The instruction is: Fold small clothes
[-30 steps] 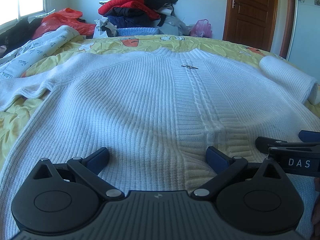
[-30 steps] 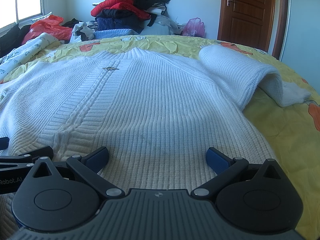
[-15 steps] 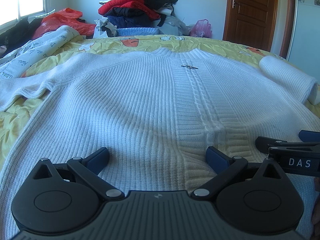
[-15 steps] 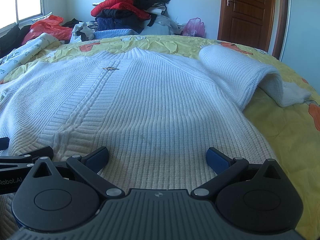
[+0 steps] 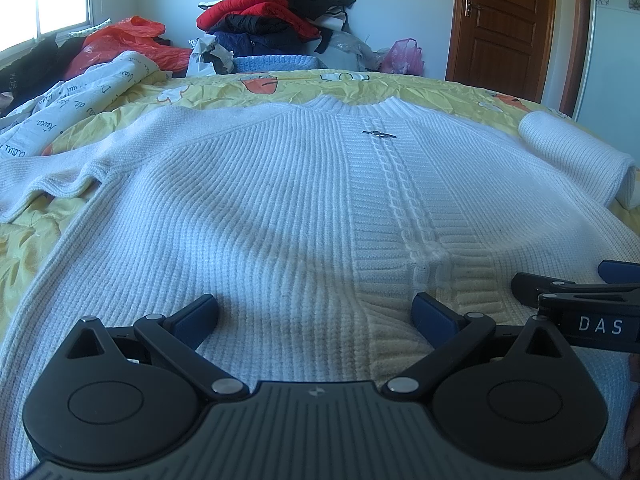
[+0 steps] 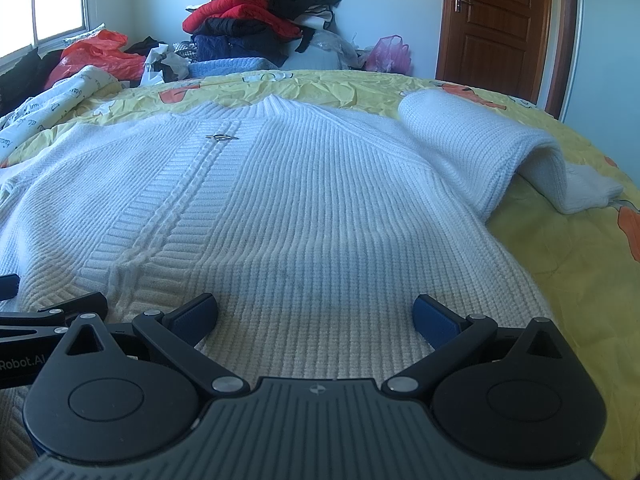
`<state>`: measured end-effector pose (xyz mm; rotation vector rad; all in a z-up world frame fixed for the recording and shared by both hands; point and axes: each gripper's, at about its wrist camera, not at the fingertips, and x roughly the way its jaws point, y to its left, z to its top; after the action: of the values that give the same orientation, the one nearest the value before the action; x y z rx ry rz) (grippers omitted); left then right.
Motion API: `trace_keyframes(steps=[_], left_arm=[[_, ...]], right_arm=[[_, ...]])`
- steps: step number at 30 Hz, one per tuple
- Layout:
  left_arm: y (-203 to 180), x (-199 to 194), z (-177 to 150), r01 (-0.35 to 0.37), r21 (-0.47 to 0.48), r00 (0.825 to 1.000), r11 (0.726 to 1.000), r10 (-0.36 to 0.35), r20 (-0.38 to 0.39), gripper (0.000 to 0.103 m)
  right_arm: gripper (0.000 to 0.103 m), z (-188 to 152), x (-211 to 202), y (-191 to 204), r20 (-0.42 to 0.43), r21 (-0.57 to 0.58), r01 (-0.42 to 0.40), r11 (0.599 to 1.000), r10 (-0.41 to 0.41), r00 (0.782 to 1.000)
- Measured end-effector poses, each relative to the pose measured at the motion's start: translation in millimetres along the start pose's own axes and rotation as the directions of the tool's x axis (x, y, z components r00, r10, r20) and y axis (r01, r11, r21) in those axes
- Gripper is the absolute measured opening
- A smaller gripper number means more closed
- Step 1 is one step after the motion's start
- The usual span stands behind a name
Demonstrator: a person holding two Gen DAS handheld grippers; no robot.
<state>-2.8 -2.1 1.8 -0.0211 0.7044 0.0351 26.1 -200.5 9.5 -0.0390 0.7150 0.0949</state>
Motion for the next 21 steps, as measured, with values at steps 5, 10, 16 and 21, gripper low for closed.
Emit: trace_keyframes(steps=[5, 10, 16, 21], left_arm=[[0, 0, 0, 0.0, 0.0, 1.0, 1.0, 0.0, 0.0, 0.103], [0, 0, 0, 0.001, -0.001, 1.0, 1.0, -0.001, 0.001, 0.103], [0, 0, 0, 0.0, 0.0, 1.0, 1.0, 0.0, 0.0, 0.103], [0, 0, 0, 0.0, 0.0, 1.0, 1.0, 0.0, 0.0, 0.103]], right_arm=[[0.102, 2, 2, 1, -0.006, -0.009, -0.005, 1.0, 0.005, 1.0], [0.103, 12, -5, -19, -0.029, -0.002, -0.105, 0.994, 0.105, 0.994], [0.103, 39, -34, -101, 0.168, 0.158, -0.125, 0.98, 0.098, 0.981], [0.098, 62, -23, -205, 0.206, 0.391, -0.095, 0.915, 0.014, 0.979]])
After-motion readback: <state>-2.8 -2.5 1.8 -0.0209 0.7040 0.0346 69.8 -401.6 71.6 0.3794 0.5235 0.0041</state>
